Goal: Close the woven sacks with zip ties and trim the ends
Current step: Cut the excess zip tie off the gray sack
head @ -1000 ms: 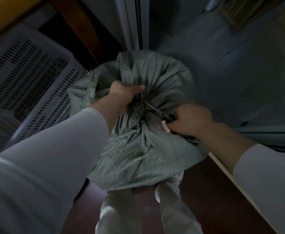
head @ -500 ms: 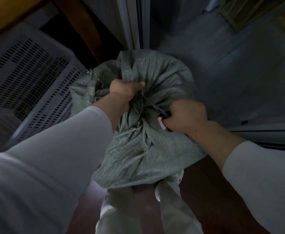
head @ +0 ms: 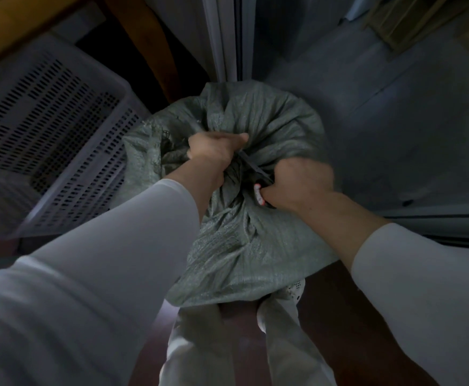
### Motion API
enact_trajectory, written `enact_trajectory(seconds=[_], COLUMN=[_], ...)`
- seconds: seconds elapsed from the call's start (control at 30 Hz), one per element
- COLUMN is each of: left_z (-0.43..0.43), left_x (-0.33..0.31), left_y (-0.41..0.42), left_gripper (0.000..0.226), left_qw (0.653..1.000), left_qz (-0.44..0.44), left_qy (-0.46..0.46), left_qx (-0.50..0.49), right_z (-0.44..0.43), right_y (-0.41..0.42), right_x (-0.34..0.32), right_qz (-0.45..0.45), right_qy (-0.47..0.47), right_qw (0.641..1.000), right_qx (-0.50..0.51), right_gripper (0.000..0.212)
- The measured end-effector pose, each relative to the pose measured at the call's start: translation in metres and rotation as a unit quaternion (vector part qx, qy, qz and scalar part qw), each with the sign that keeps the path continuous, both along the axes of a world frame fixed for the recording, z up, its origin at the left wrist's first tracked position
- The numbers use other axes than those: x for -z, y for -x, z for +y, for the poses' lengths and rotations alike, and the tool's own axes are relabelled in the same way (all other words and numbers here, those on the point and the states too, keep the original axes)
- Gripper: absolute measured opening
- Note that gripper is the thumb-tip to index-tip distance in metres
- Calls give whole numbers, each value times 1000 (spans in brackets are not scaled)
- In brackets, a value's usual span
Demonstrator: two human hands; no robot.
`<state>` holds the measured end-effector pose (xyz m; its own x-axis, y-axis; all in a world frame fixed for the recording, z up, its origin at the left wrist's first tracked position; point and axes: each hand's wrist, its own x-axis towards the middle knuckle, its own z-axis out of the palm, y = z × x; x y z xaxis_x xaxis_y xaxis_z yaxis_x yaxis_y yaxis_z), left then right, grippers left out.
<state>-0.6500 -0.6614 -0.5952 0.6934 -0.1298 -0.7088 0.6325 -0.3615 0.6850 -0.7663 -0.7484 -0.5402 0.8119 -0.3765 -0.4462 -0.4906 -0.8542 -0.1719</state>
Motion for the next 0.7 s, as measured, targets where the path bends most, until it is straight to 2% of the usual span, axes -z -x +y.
enact_trajectory(seconds=[0.23, 0.33, 0.4, 0.5, 0.6, 0.7], left_z=[4, 1, 4, 20, 43, 70], left_x=[-13, -41, -49, -54, -62, -76], left_y=[4, 9, 8, 9, 6, -5], left_gripper=[47, 26, 14, 20, 16, 22], left_qw=[999, 997, 996, 991, 990, 990], left_qz=[12, 15, 8, 8, 15, -15], left_qy=[7, 28, 45, 89, 77, 35], left_qx=[-46, -74, -80, -98, -118, -136], right_z=[3, 1, -4, -7, -4, 8], right_y=[6, 4, 5, 8, -3, -30], right_x=[0, -1, 0, 1, -9, -33], right_qz=[-11, -9, 14, 20, -32, -91], right_qy=[0, -1, -25, -81, -159, -194], right_qw=[1000, 999, 997, 984, 961, 949], right_qx=[9, 38, 76, 157, 226, 233], right_gripper=[43, 43, 43, 43, 54, 57])
